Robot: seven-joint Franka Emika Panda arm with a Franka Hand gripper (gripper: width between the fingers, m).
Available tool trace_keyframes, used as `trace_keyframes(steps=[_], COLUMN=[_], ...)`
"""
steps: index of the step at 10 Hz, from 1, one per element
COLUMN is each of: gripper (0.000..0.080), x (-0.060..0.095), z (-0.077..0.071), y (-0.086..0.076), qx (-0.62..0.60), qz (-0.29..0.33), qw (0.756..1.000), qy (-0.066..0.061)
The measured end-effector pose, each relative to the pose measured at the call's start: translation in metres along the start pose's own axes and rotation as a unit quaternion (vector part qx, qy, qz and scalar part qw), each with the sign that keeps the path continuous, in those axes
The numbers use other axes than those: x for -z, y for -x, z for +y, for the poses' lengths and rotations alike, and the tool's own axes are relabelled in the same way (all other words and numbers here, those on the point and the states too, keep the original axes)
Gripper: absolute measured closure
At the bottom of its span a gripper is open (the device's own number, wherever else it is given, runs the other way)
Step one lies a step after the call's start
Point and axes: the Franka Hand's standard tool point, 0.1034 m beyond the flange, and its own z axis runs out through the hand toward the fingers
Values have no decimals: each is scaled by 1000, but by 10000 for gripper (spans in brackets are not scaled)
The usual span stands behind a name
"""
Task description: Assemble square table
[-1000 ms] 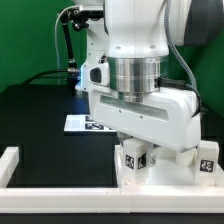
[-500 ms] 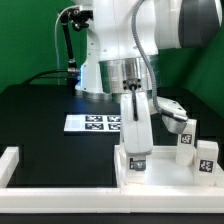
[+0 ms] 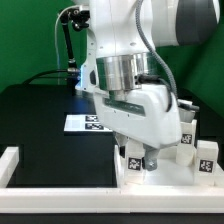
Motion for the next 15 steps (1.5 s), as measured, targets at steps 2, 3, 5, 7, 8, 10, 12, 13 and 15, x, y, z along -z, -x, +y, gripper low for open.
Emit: trace_keyframes(steps=[2,3,5,7,8,10,12,13,15], gripper=[153,151,151,151,246,426,509,509,509], x=[-1,-1,5,4,4,3,3,2,2], z=[1,1,-4,-5,-5,-5,-1,-1,1], y=[-1,-1,1,3,2,2,1,1,6], qx=[40,69,269,277,284,231,157,122,-81], qz=[1,2,25,32,33,34,35,37,49], qw=[999,998,962,960,958,972,986,991,996], qy=[1,2,34,33,35,33,34,32,8])
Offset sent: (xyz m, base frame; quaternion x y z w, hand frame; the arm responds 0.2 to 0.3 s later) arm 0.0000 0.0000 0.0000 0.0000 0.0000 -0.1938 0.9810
